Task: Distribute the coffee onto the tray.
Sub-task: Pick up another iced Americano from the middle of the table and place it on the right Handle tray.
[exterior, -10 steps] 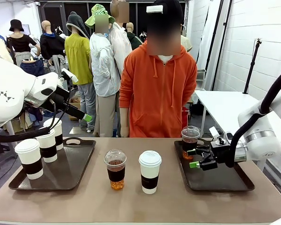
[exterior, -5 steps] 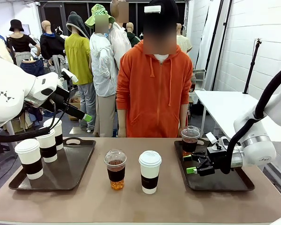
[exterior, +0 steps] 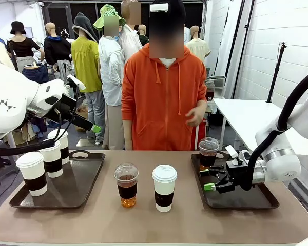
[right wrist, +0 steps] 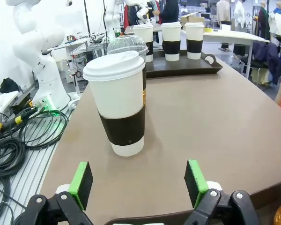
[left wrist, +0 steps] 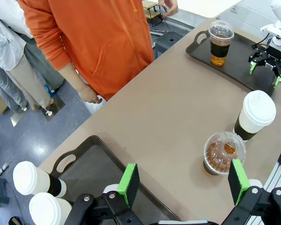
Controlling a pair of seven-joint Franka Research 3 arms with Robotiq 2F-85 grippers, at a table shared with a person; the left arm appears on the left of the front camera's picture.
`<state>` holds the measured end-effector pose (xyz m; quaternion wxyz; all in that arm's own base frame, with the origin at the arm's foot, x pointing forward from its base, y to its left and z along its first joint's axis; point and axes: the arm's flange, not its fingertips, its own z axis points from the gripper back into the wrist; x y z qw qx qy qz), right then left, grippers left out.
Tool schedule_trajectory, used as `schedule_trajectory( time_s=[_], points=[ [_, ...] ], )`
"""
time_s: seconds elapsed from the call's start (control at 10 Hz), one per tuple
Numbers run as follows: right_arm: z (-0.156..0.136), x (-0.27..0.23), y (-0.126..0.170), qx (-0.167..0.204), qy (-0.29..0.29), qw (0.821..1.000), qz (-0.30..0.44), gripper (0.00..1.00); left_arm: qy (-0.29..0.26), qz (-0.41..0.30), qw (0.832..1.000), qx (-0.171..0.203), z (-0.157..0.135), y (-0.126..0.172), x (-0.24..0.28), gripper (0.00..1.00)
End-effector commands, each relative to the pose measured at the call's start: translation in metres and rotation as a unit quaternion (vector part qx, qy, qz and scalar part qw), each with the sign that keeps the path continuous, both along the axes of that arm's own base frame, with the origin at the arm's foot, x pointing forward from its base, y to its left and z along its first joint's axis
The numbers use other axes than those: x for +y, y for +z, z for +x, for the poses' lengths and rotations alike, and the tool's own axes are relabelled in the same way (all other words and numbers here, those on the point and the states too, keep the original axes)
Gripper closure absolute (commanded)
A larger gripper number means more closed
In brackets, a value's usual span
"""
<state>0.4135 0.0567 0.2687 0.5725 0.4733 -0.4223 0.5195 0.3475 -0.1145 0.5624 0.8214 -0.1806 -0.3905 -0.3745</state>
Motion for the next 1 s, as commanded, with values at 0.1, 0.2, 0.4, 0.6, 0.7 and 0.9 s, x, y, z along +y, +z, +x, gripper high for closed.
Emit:
schedule_trajectory(
  time_s=[0.1,0.2,0.4,0.6,0.7,0.9],
  points=[
    [0.0043,0.0033,-0.0038,-0.007,0.003,1.0,0.008,0.0,-0.003,-0.004,1.0,0.004,0.0002,-0.0007,0.0011,0.0],
    [-0.0002,0.0003,-0.0005,0.0,0.001,1.0,0.001,0.0,-0.003,-0.004,1.0,0.004,0.0002,-0.0007,0.0011,0.0],
    [-0.0002,0.0003,-0.0005,0.0,0.001,1.0,0.001,0.0,-0.003,-0.004,1.0,0.004,0.0002,-0.0007,0.0011,0.0],
    [-0.0002,0.0003,-0.0005,0.0,0.001,1.0,0.001,0.0,-0.003,-0.004,1.0,0.004,0.0002,-0.0007,0.0011,0.0],
    [-0.0002,0.0003,-0.0005,0.0,0.001,1.0,0.001,0.0,-0.003,-0.004,1.0,0.004,0.0002,-0.0007,0.0011,0.0],
    [-0.0002,0.0003,-0.0005,0.0,0.001,1.0,0.001,0.0,-0.003,-0.004,1.0,0.004,0.0002,-0.0007,0.0011,0.0]
  ],
)
